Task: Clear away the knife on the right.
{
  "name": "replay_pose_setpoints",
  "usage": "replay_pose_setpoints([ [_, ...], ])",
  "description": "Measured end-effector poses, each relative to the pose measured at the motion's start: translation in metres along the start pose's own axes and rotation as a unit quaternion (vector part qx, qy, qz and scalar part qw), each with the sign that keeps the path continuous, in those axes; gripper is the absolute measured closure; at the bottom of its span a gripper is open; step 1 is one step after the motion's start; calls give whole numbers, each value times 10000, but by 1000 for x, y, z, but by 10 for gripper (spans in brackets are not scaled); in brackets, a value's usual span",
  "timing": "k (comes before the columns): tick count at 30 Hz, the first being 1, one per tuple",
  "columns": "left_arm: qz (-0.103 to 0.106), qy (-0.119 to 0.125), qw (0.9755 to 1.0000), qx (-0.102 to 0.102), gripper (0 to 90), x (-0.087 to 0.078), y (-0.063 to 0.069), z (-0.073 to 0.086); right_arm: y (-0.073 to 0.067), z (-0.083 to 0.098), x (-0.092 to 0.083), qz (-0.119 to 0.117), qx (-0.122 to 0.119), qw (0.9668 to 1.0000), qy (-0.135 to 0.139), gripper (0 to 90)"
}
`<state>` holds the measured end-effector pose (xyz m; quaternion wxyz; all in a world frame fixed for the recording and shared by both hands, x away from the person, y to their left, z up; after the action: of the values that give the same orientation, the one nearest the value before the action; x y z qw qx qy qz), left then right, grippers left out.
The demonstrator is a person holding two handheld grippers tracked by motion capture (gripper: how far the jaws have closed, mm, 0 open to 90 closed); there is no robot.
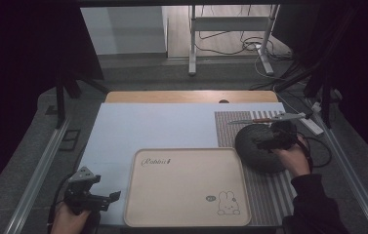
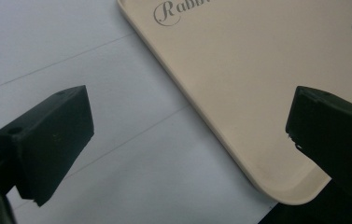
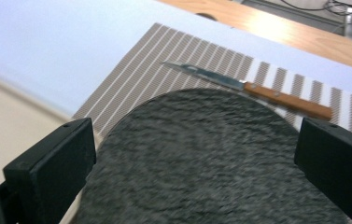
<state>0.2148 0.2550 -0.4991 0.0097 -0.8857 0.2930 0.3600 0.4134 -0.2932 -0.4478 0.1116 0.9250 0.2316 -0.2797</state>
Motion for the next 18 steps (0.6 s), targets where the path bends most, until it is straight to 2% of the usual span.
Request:
replay_pose_setpoints([
  [9, 24, 17, 10000, -60, 11, 0, -1, 0, 19, -7, 16, 113, 83, 9998, -105, 0],
  [18, 26, 23, 9999, -98, 11, -1, -2, 1, 34, -5, 35, 146, 121, 9993, -322, 0],
])
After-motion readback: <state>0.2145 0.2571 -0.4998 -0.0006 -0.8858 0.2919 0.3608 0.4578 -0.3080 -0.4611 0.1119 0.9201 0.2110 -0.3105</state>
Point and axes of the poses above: each handheld gripper's, and its own axes: x roughly forward along the jaws, z roughly out of its underside, y roughly to its right, the point moved 2 cm from there along x, roughly forward along the jaws, and after that the axes turned 7 degrees about y, right-handed, at the moved point
